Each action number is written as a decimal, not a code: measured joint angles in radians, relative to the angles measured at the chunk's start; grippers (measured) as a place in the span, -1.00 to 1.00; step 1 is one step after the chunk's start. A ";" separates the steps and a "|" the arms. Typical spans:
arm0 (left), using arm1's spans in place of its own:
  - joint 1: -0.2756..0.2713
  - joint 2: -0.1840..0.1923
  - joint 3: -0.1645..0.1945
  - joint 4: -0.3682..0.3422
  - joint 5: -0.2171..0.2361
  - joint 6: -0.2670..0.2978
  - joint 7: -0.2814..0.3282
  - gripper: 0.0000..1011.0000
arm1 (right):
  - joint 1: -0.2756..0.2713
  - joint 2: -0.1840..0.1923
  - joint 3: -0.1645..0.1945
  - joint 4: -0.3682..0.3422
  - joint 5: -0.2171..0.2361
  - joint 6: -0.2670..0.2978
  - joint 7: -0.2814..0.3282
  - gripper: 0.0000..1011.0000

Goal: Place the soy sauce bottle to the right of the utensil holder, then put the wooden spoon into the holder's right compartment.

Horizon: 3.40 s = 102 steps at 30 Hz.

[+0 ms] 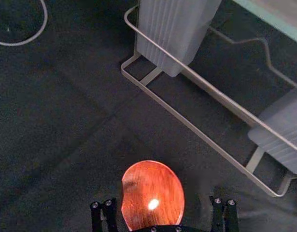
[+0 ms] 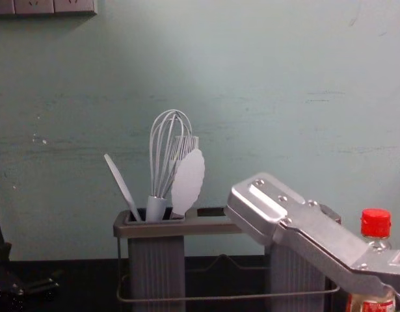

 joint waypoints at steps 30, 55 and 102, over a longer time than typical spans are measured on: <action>0.000 0.000 0.000 0.000 0.000 0.000 0.000 1.00 | -0.022 -0.041 0.054 0.029 -0.022 -0.022 0.065 0.98; 0.000 0.000 0.000 0.000 0.000 0.000 0.000 1.00 | -0.016 -0.081 0.065 0.083 -0.069 -0.032 0.107 0.88; 0.000 0.000 0.000 0.000 0.000 0.000 0.000 1.00 | -0.360 -0.091 0.381 -0.263 0.008 -0.463 0.059 0.66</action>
